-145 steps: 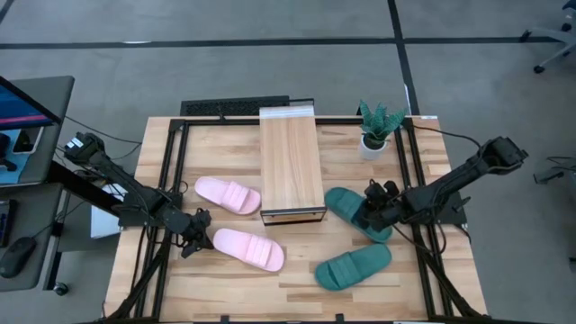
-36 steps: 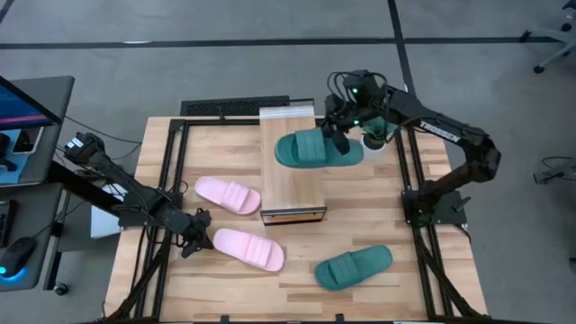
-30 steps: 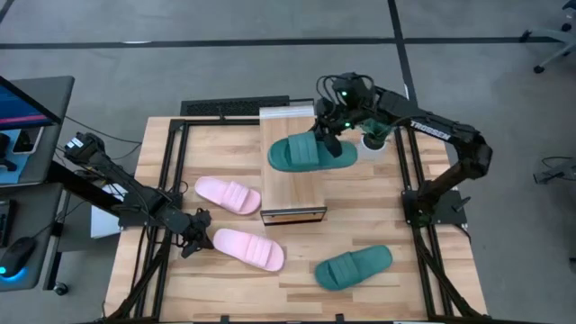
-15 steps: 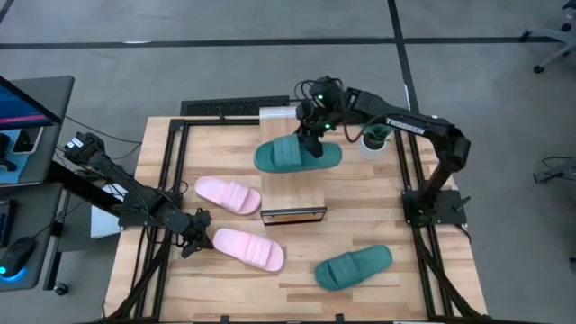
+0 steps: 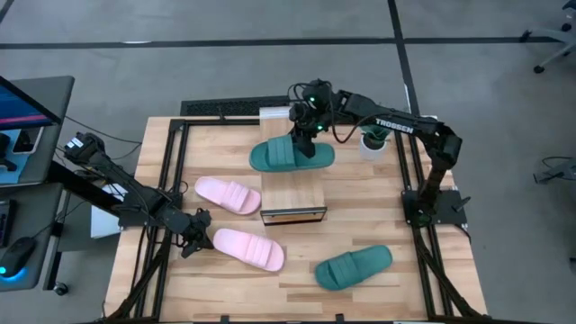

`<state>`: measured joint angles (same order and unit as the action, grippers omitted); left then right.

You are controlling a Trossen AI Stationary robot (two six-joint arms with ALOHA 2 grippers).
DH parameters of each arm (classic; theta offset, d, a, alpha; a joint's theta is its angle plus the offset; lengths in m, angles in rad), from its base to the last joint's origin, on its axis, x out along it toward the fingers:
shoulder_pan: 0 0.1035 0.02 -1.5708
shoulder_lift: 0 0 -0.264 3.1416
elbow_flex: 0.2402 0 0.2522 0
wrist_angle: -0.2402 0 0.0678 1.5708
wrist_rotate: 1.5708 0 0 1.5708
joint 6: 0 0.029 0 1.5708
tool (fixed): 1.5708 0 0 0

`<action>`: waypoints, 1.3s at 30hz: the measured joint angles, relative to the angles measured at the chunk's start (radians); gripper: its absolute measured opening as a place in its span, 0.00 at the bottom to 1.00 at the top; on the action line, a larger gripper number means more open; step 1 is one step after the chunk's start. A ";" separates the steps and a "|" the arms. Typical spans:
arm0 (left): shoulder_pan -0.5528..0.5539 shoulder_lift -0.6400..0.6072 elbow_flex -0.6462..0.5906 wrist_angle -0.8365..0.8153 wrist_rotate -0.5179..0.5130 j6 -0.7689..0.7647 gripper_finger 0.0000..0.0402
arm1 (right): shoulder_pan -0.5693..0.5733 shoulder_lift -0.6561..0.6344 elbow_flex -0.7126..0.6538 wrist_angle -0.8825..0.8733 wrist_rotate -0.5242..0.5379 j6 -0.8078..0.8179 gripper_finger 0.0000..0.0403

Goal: Pick and place slides into the shelf
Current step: Put the top green slide on the shelf

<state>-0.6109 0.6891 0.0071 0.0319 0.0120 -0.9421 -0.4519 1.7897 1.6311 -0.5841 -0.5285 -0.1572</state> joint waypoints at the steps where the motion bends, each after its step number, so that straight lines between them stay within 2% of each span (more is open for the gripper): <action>1: 0.000 0.000 0.000 0.000 0.000 0.000 0.00 | 0.000 0.000 0.000 0.003 0.000 0.002 0.00; 18: 0.000 0.000 0.000 0.000 0.000 0.000 0.00 | 0.029 0.000 -0.019 -0.010 0.064 0.002 0.00; 33: 0.000 0.000 0.000 0.000 0.000 0.000 0.00 | 0.018 0.001 -0.055 0.022 0.059 0.000 0.00; 39: 0.000 0.000 0.000 0.000 0.000 0.000 0.00 | 0.020 0.048 -0.056 0.032 0.055 0.007 0.00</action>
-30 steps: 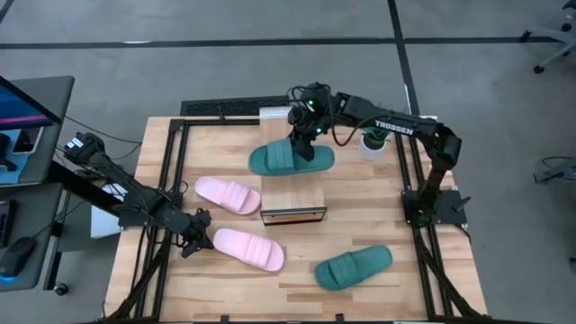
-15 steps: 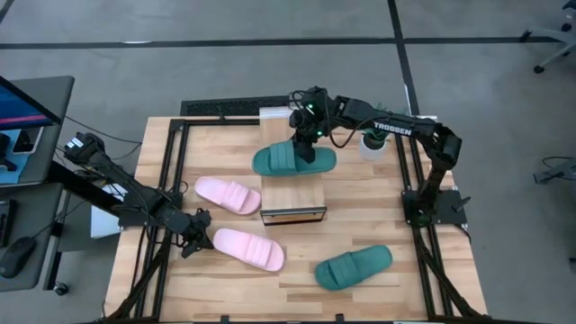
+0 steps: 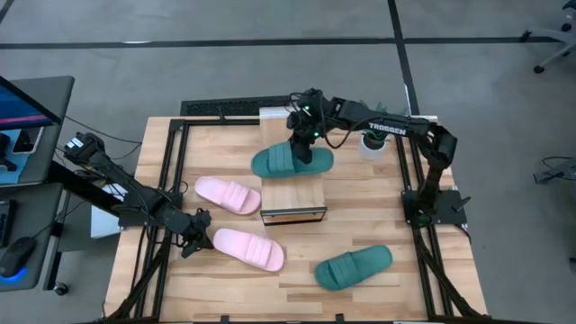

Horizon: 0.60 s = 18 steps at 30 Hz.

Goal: Pick and place slides into the shelf
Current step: Put the top green slide on the shelf

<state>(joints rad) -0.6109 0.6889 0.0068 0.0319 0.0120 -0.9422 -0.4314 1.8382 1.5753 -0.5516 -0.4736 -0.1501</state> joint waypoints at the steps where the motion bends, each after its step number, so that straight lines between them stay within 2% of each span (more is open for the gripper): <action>1: 0.000 0.000 0.000 0.000 0.000 0.000 0.00 | 0.001 0.004 0.000 -0.010 0.003 0.000 0.00; 18: 0.000 0.000 0.000 0.000 0.000 0.000 0.00 | 0.013 0.033 0.000 -0.032 0.004 -0.026 0.01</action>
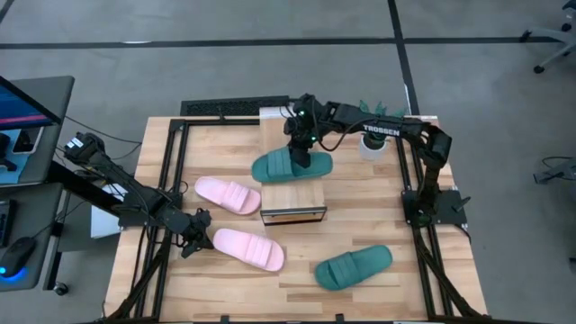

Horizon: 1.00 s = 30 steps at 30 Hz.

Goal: Pick and place slides into the shelf
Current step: Put the top green slide on the shelf

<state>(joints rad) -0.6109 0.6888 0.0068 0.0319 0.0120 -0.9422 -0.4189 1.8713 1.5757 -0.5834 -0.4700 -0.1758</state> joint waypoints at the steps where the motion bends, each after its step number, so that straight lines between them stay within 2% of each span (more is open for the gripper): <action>1: 0.000 0.000 0.000 0.000 0.000 0.000 0.00 | 0.000 0.000 0.000 -0.004 -0.001 0.000 0.01; 10: 0.000 0.000 0.000 0.000 0.000 0.000 0.00 | 0.007 0.000 0.001 -0.023 -0.003 -0.007 0.11; 30: 0.000 0.000 0.000 0.000 0.000 0.000 0.00 | 0.018 0.000 0.001 -0.043 0.005 0.010 0.12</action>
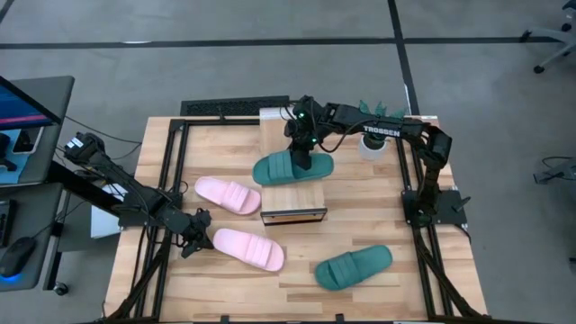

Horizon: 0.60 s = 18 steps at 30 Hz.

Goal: Pick and place slides into the shelf
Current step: Put the top green slide on the shelf

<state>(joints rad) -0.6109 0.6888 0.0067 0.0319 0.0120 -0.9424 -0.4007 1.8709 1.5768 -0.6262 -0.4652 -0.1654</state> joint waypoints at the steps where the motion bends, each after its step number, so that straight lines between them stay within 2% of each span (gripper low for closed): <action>1: 0.000 0.000 0.000 0.000 0.000 0.000 0.00 | 0.000 0.000 0.000 -0.001 0.000 0.000 0.12; 7: 0.000 0.000 0.000 0.000 0.000 0.000 0.00 | 0.001 0.000 0.000 -0.004 0.000 -0.008 0.15; 18: 0.000 0.000 0.000 0.000 0.000 0.000 0.00 | 0.000 0.000 0.000 -0.006 0.022 -0.026 0.30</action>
<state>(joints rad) -0.6109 0.6888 0.0067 0.0319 0.0120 -0.9421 -0.4007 1.8709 1.5768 -0.6323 -0.4435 -0.1917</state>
